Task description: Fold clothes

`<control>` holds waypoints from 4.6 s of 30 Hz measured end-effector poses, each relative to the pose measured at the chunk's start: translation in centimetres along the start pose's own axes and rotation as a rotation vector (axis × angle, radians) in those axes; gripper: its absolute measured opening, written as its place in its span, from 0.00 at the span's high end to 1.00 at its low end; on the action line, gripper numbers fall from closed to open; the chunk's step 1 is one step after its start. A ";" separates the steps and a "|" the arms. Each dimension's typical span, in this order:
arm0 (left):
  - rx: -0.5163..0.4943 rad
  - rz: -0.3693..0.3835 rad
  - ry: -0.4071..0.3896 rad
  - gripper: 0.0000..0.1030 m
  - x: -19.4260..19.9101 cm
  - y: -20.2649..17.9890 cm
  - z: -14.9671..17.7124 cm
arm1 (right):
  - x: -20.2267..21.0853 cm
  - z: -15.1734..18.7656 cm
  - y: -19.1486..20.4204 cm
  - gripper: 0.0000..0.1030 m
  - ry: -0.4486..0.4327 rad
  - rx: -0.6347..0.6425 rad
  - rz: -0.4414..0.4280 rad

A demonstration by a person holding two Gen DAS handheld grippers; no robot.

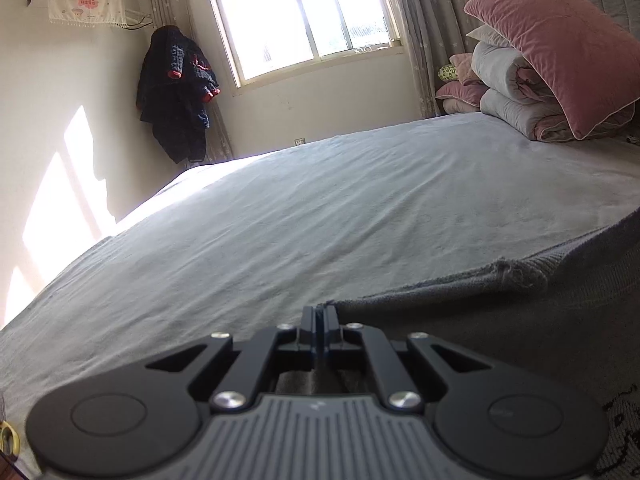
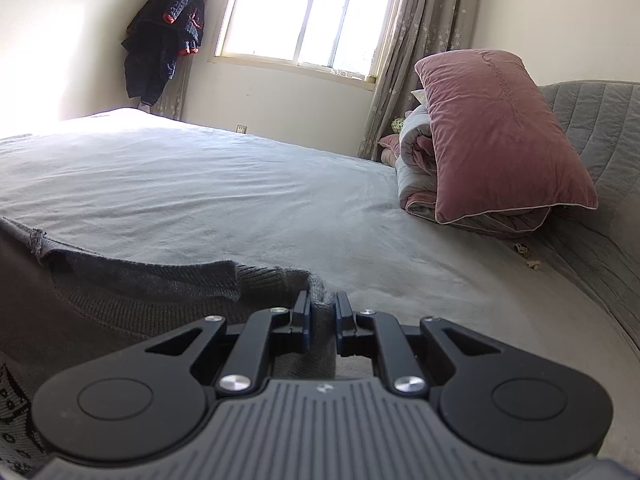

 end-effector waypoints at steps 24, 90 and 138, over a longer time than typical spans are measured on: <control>0.048 -0.044 0.121 0.95 -14.5 -2.6 0.5 | -14.5 1.7 3.8 0.83 0.173 0.019 -0.091; 0.514 0.156 0.446 0.44 7.6 2.5 10.0 | 3.7 5.1 13.1 0.94 0.094 0.043 -0.226; 0.651 0.177 0.443 0.45 7.2 5.2 8.7 | 2.0 -0.3 7.2 0.93 0.145 -0.475 -0.303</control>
Point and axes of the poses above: each gripper's, at about its wrist camera, not at the fingertips, and x roughly against the way its jaws point, y to its left, z to its underside, the point moved 3 cm from there along -x, roughly the way its jaws point, and after that the axes turned 13 degrees about x, right-handed, at the moved point
